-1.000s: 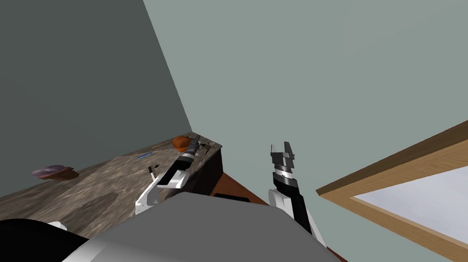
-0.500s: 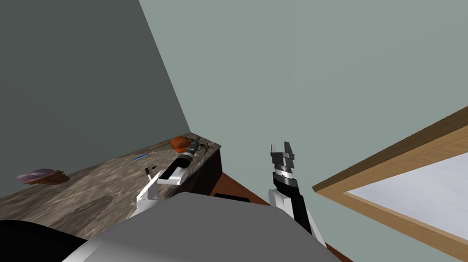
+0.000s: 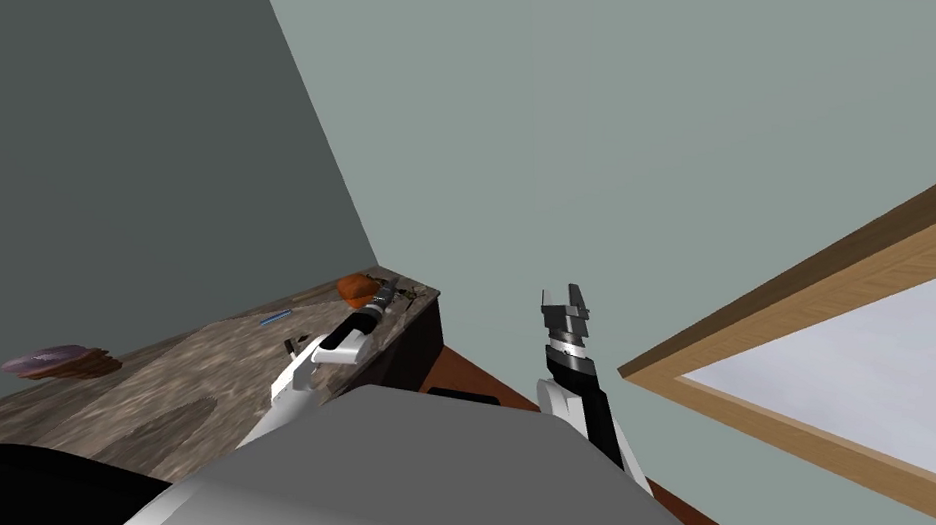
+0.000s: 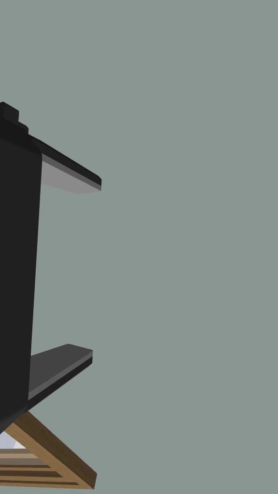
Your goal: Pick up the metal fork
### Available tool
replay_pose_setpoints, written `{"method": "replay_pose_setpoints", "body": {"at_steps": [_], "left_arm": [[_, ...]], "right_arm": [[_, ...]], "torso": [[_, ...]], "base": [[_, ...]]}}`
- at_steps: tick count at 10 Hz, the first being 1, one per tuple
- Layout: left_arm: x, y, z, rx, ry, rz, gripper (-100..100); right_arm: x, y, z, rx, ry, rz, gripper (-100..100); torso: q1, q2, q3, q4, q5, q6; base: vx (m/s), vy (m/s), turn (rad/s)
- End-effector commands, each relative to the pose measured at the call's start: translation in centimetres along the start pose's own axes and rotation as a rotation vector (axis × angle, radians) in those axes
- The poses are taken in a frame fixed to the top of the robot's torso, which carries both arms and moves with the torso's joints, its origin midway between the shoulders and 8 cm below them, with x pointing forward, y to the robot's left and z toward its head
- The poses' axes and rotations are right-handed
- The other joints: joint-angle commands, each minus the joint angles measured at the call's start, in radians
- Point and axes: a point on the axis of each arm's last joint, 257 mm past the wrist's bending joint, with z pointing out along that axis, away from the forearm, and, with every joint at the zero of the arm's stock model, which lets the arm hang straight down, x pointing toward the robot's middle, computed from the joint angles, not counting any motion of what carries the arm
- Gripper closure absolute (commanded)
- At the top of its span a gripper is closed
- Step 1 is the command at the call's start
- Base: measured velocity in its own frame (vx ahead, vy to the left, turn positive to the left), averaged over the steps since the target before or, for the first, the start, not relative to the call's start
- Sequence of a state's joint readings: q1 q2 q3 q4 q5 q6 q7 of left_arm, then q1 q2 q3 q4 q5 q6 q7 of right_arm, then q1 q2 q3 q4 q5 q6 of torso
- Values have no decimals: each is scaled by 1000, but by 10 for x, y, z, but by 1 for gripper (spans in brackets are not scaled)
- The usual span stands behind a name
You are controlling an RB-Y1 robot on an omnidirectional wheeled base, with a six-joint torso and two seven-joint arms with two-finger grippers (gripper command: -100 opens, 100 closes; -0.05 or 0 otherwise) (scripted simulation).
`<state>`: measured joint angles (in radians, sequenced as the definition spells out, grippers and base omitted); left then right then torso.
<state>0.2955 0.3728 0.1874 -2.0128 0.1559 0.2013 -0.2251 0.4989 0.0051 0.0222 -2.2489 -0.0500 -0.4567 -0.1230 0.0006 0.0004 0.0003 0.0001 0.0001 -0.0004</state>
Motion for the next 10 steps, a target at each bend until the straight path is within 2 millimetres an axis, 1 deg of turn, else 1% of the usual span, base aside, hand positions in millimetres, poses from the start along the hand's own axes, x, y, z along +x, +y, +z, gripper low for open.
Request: {"method": "replay_pose_setpoints", "body": {"at_steps": [1,3,4,5,6,7,9,10], "left_arm": [[-7,22,7,-65,7,29,-100],[-4,35,6,-116,19,28,-100],[-12,50,12,-159,23,51,-100],[-10,59,10,-194,32,50,-100],[-10,60,10,-200,33,50,-100],[-19,73,16,-241,37,70,-100],[-16,83,13,-282,48,69,-100],[-26,94,18,-318,52,86,-100]], "right_arm": [[0,0,0,0,0,0,0],[0,0,0,0,0,0,0],[0,0,0,0,0,0,0],[0,0,0,0,0,0,0],[0,0,0,0,0,0,0],[0,0,0,0,0,0,0],[0,0,0,0,0,0,0],[0,0,0,0,0,0,0]], "torso": [[0,0,0,0,0,0],[0,0,0,0,0,0],[0,0,0,0,0,0],[0,0,0,0,0,0],[0,0,0,0,0,0],[0,0,0,0,0,0],[1,0,0,0,0,0],[0,0,0,0,0,0]], "base": [[-10,3,-51],[-5,3,-18],[-7,4,-62],[-6,7,-42],[0,0,0],[-4,8,-52],[-4,9,-21],[-5,10,-56]]}}
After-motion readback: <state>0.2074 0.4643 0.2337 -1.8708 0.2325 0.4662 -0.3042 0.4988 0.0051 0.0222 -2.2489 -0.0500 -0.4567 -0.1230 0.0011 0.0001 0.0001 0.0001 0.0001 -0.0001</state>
